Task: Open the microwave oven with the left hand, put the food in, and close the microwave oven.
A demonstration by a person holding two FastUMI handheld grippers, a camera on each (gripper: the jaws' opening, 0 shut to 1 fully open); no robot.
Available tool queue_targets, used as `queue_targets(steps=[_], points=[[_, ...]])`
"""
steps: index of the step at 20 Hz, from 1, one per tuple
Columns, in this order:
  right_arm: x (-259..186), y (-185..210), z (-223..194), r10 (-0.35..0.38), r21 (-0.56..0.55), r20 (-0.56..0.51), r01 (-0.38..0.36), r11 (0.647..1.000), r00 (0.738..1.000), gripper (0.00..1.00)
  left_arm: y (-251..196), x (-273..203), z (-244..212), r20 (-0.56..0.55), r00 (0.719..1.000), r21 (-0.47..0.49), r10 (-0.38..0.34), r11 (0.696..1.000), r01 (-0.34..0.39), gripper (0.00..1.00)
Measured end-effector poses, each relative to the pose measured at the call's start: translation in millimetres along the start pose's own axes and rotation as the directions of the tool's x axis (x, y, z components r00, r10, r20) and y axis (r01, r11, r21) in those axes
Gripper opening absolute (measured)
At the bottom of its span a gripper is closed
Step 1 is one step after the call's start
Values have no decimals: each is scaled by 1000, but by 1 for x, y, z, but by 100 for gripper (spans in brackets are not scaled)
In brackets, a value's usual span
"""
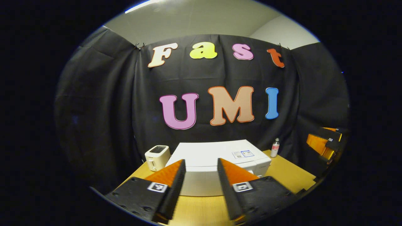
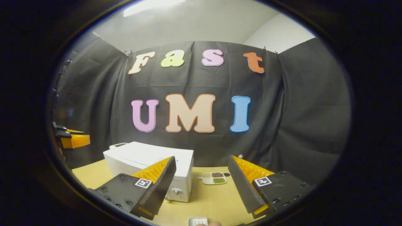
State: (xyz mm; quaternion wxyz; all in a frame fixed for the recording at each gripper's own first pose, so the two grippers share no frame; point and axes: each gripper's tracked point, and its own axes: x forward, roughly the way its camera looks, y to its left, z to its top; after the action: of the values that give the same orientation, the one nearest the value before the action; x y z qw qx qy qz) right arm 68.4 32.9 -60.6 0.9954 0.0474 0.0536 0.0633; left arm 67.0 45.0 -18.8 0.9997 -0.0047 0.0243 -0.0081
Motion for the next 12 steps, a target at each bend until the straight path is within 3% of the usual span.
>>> queue_targets(steps=[2,6,7,12], points=[[-2,4,2,6,-11,6,-6,1000,1000,97,-1,-3,-4,-9,1000,5,-12,1000,12,96],[-6,10,-2,7,-15,-4,-7,1000,1000,96,-5,-9,-1,-3,999,76,-35,997,35,94],[-7,10,-1,3,-13,-2,-3,1000,1000,100,-6,-9,-1,-6,999,77,-41,996,41,94],[-9,16,1,1,-18,-3,-1,1000,1000,97,-6,-11,2,0,999,75,-54,996,54,97]])
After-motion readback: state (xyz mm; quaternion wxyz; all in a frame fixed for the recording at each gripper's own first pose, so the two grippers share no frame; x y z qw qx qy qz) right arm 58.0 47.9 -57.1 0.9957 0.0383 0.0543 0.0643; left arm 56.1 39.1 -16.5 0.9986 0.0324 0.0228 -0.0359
